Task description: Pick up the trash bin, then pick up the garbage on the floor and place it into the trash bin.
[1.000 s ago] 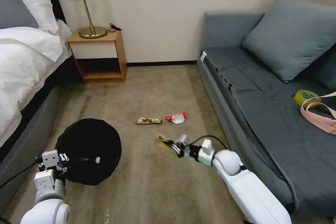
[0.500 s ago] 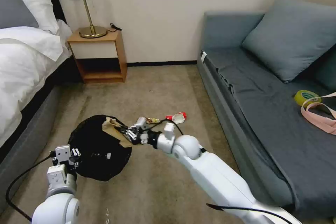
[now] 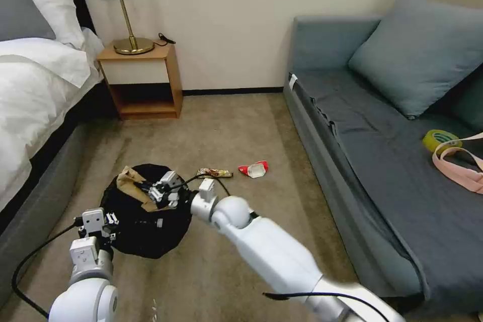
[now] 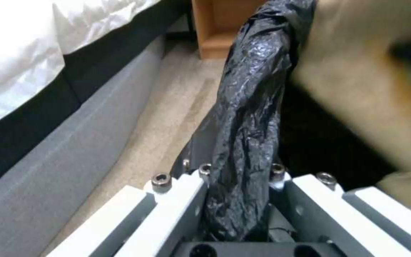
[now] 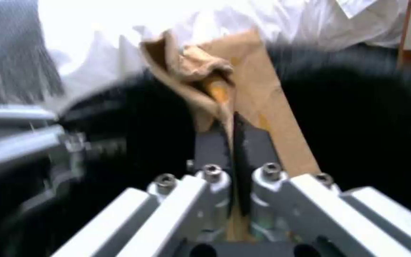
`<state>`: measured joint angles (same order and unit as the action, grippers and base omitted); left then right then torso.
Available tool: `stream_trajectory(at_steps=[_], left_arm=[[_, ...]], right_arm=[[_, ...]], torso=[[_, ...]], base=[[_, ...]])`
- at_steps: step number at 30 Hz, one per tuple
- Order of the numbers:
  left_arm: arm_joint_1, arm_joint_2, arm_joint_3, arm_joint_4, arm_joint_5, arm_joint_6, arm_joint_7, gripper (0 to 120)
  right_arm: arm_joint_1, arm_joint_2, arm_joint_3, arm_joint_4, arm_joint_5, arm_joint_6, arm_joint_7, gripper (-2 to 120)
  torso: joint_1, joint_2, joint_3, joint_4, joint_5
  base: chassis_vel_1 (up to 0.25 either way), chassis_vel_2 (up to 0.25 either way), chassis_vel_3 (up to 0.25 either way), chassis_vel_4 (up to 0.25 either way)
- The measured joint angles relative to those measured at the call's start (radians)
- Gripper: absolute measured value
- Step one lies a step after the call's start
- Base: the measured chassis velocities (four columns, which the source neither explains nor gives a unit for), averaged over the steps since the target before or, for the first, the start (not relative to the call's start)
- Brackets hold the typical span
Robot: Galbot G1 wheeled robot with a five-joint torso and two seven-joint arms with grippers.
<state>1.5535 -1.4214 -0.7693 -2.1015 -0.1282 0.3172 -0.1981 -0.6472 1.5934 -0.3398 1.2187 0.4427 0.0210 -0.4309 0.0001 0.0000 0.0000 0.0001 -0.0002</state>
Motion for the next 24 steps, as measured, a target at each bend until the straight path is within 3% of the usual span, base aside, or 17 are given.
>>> stream_trajectory(at_steps=[15, 18, 20, 23, 24], left_arm=[[0.004, 0.009, -0.019, 0.019, -0.019, -0.018, -0.004, 2], [0.004, 0.010, -0.027, 0.029, -0.031, -0.022, -0.013, 2], [0.003, 0.010, -0.029, 0.031, -0.033, -0.022, -0.016, 2], [0.003, 0.010, -0.036, 0.034, -0.041, -0.022, -0.023, 2], [0.003, 0.010, -0.036, 0.034, -0.041, -0.022, -0.023, 2]], right_arm=[[-0.047, -0.045, 0.039, 0.014, -0.067, 0.020, 0.001, 54], [-0.073, -0.059, 0.048, 0.031, -0.075, 0.014, 0.000, 70], [-0.078, -0.061, 0.053, 0.036, -0.077, 0.013, 0.000, 72], [-0.093, -0.071, 0.071, 0.056, -0.084, 0.007, 0.025, 88], [-0.093, -0.071, 0.071, 0.056, -0.084, 0.007, 0.025, 88]], torso=[[0.000, 0.000, 0.000, -0.0002, 0.0002], [0.000, 0.000, 0.000, -0.0002, 0.0002], [0.000, 0.000, 0.000, -0.0002, 0.0002], [0.000, 0.000, 0.000, -0.0001, 0.0003], [0.000, 0.000, 0.000, -0.0001, 0.0003]], base=[[0.000, 0.000, 0.000, 0.000], [0.000, 0.000, 0.000, 0.000], [0.000, 0.000, 0.000, 0.000], [0.000, 0.000, 0.000, 0.000], [0.000, 0.000, 0.000, 0.000]])
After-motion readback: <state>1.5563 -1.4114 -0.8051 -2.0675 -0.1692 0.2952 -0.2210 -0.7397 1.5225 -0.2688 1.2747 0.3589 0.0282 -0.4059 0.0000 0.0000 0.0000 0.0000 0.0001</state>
